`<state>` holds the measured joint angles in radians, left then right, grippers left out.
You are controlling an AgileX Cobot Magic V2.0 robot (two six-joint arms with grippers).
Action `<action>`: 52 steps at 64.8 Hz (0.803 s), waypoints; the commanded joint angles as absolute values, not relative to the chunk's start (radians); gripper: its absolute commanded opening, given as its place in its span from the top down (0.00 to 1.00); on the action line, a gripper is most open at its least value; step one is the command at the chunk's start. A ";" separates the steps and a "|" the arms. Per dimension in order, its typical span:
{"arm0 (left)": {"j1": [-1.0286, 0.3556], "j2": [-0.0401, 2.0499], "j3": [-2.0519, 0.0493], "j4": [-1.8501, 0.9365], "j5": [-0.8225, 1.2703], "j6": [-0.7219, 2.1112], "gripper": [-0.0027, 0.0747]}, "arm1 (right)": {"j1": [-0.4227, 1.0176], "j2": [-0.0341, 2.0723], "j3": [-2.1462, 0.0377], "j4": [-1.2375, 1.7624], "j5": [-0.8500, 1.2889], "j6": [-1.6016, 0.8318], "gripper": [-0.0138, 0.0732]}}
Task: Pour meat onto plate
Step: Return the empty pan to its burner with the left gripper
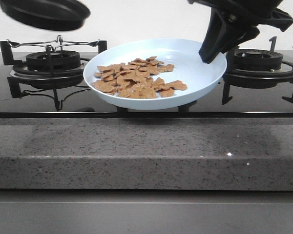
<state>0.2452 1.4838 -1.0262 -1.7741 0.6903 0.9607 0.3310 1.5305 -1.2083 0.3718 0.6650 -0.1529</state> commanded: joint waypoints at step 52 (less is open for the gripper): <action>0.254 1.654 -1.185 -1.857 0.768 0.881 0.99 | 0.331 1.485 -1.231 0.393 0.624 -0.160 0.92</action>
<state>0.2512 1.6958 -1.1496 -1.7726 0.7407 0.8876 0.3310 1.5305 -1.2083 0.3718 0.6668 -0.1529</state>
